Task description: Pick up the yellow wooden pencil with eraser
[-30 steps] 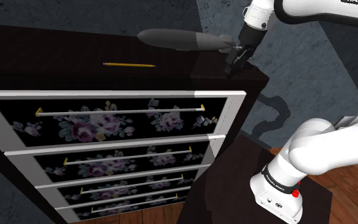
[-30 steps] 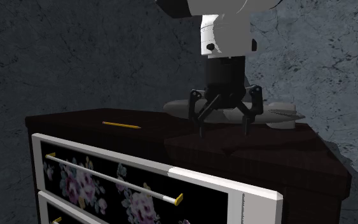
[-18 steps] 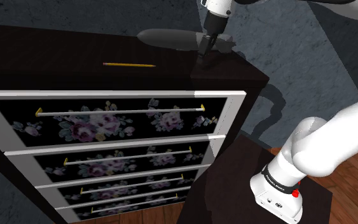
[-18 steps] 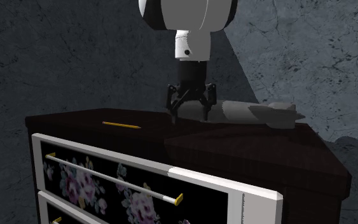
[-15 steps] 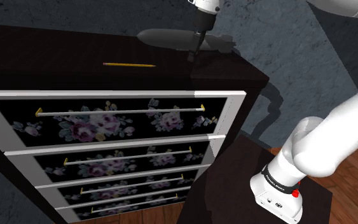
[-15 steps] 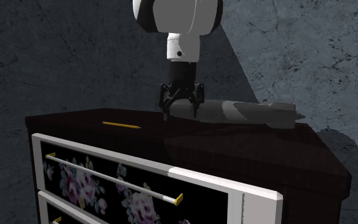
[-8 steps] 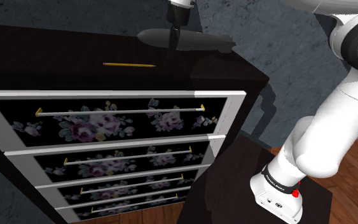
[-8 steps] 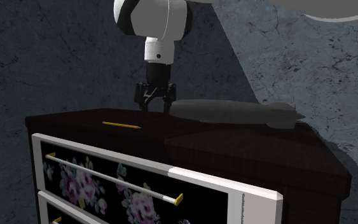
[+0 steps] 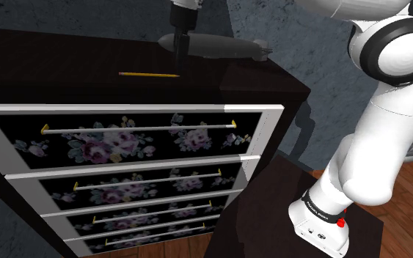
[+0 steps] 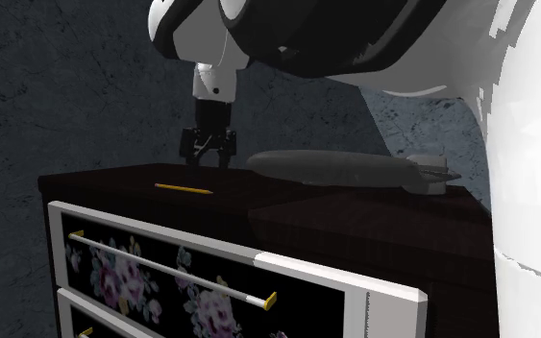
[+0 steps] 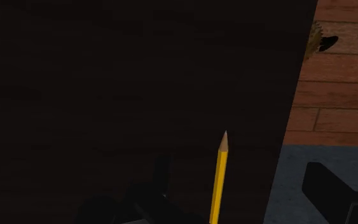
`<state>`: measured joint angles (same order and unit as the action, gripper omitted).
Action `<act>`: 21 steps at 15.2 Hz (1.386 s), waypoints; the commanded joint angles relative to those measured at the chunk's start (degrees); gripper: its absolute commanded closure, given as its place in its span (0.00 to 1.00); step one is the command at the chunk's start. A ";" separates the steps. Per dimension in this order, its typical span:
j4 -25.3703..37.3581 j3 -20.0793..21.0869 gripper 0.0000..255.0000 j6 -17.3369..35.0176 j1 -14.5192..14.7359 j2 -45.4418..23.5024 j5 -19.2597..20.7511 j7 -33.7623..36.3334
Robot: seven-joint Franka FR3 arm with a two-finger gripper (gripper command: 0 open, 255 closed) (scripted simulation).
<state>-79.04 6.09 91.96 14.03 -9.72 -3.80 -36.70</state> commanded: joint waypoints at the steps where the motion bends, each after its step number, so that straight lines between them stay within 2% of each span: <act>1: -1.81 0.00 0.00 1.55 -0.03 0.25 -0.06 -0.29; 4: -5.57 -0.01 0.00 4.58 -0.07 0.97 -0.16 -0.55; 6: -5.57 -0.01 0.00 4.58 -0.07 0.98 -0.16 -0.55; 7: -5.46 -0.02 1.00 4.52 -0.08 0.93 -0.16 -0.57; 16: -5.57 -0.02 1.00 4.58 -0.06 0.97 -0.16 -0.55; 21: -0.21 0.01 1.00 0.31 0.00 -0.10 -0.02 -0.18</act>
<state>-80.78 6.10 93.44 14.03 -9.45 -3.86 -36.96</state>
